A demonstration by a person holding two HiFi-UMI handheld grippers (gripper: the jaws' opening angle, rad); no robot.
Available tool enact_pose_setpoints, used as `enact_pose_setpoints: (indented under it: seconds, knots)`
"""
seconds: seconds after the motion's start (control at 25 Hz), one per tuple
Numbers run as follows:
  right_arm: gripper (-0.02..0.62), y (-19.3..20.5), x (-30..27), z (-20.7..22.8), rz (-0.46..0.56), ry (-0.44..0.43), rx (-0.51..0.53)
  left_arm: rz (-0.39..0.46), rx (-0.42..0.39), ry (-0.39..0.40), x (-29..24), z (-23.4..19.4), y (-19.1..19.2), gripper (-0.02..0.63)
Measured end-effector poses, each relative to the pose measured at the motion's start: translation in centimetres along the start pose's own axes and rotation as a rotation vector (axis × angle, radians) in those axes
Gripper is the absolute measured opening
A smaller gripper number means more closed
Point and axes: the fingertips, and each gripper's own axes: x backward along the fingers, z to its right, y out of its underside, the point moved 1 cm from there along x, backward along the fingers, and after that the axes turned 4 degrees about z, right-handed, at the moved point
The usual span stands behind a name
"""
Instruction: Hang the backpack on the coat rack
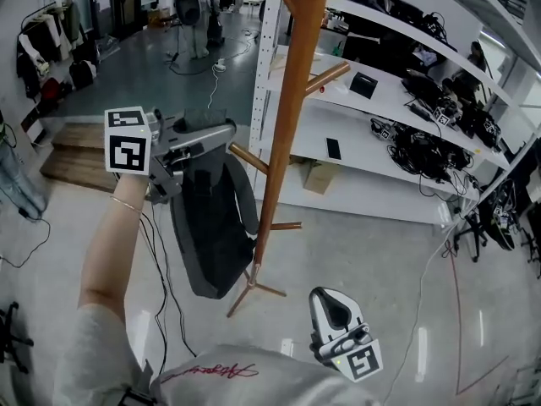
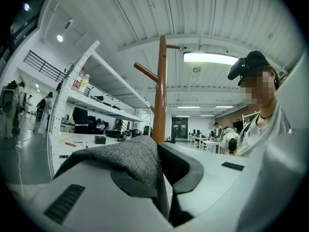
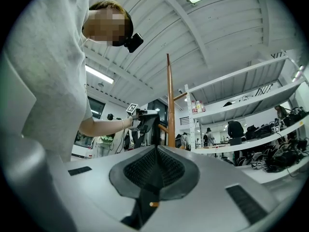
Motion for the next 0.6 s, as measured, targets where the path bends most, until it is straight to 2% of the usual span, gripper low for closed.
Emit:
enact_pose_setpoints:
  seconds: [0.16,0.32,0.44,0.6]
  knots:
    - [0.023,0.4,-0.2,-0.1,0.0,-0.001,-0.015,-0.04,-0.007,0.095,-1.1,1.5,-0.6,0.038]
    - [0.023,0.4,-0.2,-0.1,0.012,-0.006,-0.032,-0.085,0.004,0.152,-2.3,2.3,0.0,0.038]
    - [0.023,0.6,-0.1,0.0,0.01,-0.008,-0.032,-0.119,0.023,0.169,-3.0,2.2,1.0,0.038]
    - [0.023,0.8,0.1,-0.2,0.005,-0.004,-0.038,-0.117,0.097,0.171,-2.6,1.2,1.7,0.038]
